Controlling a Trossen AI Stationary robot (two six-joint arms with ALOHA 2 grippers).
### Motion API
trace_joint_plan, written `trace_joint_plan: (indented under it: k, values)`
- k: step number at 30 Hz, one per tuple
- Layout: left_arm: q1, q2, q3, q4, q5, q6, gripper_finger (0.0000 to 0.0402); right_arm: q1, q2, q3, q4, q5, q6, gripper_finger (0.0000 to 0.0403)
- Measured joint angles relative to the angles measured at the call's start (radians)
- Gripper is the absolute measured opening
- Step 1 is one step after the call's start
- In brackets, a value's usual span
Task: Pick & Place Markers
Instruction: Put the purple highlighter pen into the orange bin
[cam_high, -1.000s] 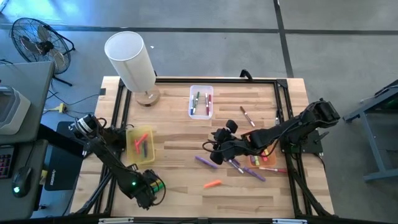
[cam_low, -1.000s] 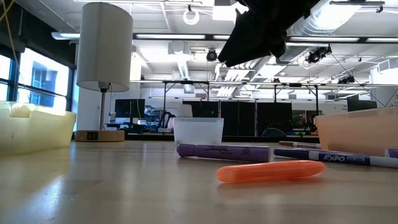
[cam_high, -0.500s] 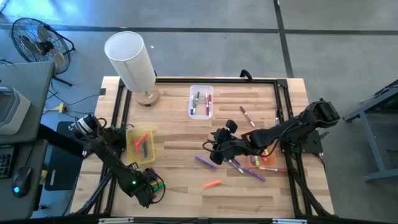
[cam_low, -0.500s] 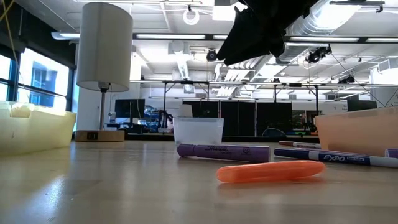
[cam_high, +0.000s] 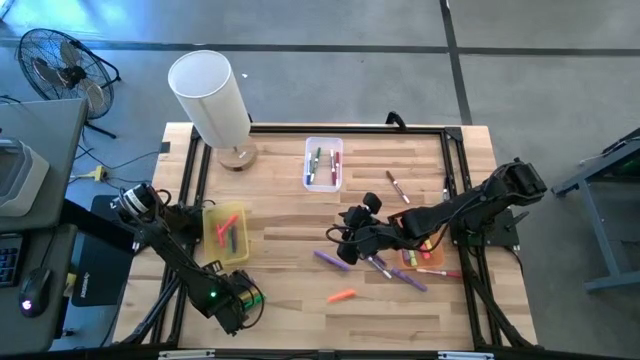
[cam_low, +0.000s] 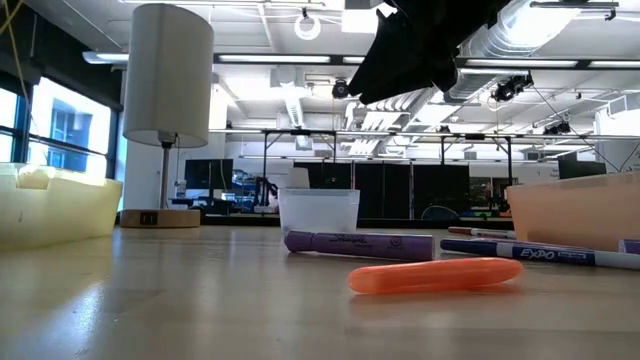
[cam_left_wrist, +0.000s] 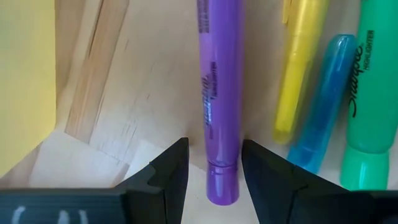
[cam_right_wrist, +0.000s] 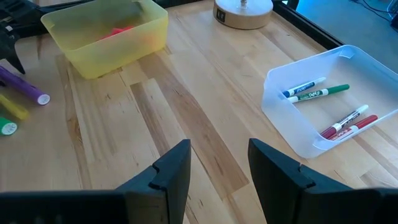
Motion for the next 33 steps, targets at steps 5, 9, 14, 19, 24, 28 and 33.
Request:
trace_joint_plan:
  k: [5,9,14,19,24,28,33]
  values:
    - [0.000,0.000,-0.001,-0.002,-0.008,0.005,0.0144,0.000,0.000,0.000,0.000,0.000,0.000,0.0149]
    - [0.000,0.000,-0.001,-0.004,-0.032,0.006,0.0144,0.000,0.000,0.000,0.000,0.000,0.000,0.0149]
    - [0.000,0.000,-0.001,-0.006,-0.064,0.009,0.0144,0.000,0.000,0.000,0.000,0.000,0.000,0.0149]
    - [0.000,0.000,-0.002,-0.006,-0.081,0.009,0.0144,0.000,0.000,0.000,0.000,0.000,0.000,0.0149]
    - [0.001,0.000,-0.002,-0.003,-0.089,0.009,0.0129,0.000,0.000,0.000,0.000,0.000,0.000,0.0149]
    - [0.001,0.001,-0.002,0.002,-0.091,0.009,0.0098,0.000,0.000,0.000,0.000,0.000,0.000,0.0149]
    - [0.003,0.001,-0.002,-0.002,-0.093,0.008,0.0064,0.000,0.000,0.000,0.000,0.000,0.000,0.0149]
